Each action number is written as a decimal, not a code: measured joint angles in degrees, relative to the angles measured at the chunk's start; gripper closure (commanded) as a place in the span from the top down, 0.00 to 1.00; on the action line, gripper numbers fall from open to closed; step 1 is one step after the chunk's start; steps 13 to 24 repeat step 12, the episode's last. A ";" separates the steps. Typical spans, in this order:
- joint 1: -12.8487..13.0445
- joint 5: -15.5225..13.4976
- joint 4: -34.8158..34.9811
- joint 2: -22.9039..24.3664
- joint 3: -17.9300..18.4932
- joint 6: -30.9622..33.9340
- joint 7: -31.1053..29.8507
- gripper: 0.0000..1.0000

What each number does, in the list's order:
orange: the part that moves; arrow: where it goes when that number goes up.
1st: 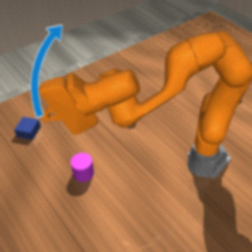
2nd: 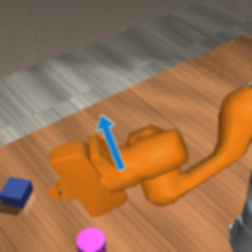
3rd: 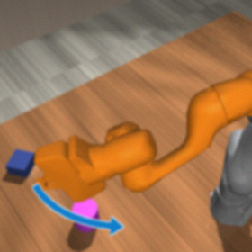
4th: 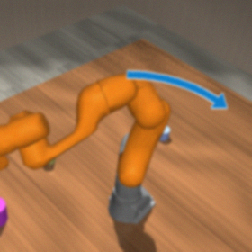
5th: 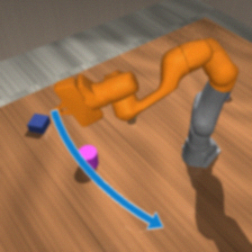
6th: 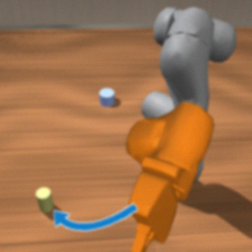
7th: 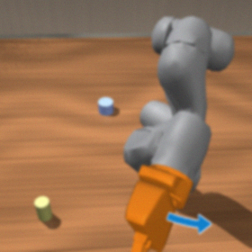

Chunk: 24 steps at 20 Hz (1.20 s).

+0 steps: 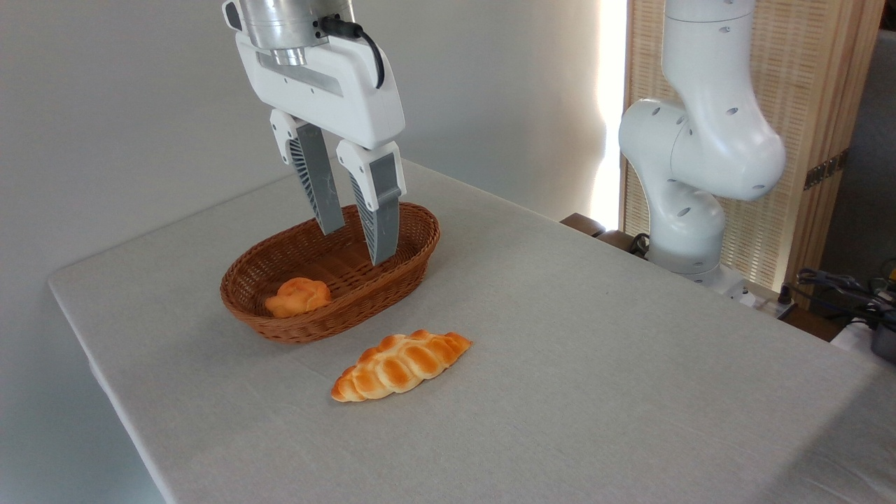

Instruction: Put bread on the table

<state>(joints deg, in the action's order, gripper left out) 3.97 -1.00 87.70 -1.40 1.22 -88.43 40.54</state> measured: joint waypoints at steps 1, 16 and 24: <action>0.00 0.28 0.00 0.00 -0.01 0.04 0.25 1.00; -0.15 0.61 -0.02 0.00 0.14 -0.03 0.93 1.00; -0.15 0.61 -0.02 0.00 0.14 -0.03 0.93 1.00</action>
